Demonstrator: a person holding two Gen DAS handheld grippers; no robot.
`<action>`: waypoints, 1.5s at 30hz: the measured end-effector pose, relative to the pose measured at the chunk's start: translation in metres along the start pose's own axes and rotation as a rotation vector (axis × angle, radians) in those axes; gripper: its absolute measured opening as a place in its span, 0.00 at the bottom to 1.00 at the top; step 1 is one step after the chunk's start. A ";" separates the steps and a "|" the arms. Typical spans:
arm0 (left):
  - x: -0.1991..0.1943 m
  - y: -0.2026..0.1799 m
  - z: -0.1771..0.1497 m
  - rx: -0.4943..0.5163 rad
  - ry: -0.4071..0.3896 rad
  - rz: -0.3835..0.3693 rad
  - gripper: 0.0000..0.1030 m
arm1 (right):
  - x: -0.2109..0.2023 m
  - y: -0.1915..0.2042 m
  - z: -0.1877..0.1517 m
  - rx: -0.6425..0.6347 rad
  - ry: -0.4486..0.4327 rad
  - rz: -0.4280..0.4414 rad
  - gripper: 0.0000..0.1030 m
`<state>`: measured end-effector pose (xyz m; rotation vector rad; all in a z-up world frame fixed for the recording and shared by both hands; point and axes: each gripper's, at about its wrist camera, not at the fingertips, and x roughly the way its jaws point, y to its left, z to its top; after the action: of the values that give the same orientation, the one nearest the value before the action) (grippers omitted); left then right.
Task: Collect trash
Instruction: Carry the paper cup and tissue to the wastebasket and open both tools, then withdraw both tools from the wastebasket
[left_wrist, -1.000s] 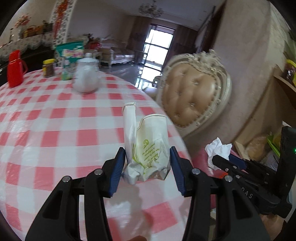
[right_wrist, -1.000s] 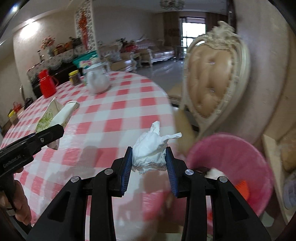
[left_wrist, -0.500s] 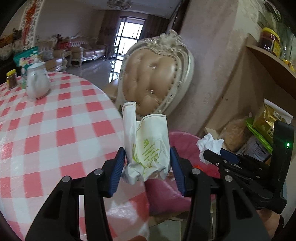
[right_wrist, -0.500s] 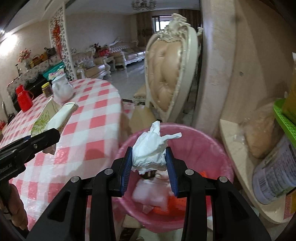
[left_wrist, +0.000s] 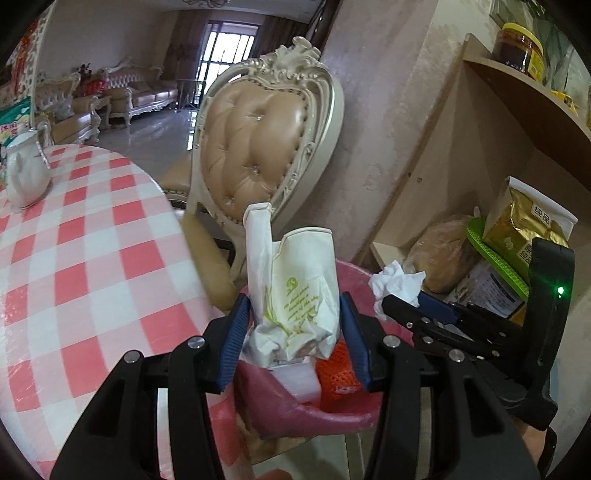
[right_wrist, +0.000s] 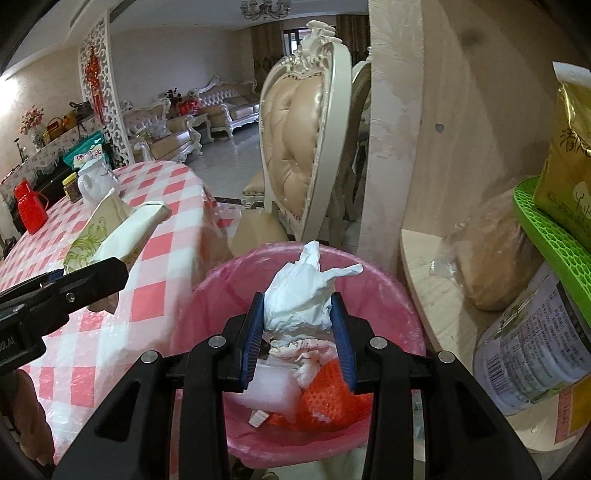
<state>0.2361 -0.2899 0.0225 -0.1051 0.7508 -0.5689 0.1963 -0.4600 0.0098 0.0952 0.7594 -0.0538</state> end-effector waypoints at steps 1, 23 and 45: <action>0.003 -0.001 0.001 0.002 0.004 -0.005 0.47 | 0.000 -0.002 0.000 0.000 -0.001 -0.003 0.34; 0.027 0.010 0.005 -0.058 0.051 -0.065 0.68 | 0.001 -0.016 0.001 0.019 -0.010 -0.034 0.69; -0.017 0.010 -0.055 0.006 0.094 0.001 0.87 | -0.037 -0.019 -0.050 0.030 -0.002 -0.041 0.82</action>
<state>0.1936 -0.2666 -0.0103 -0.0724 0.8405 -0.5783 0.1341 -0.4732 -0.0022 0.1083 0.7586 -0.1041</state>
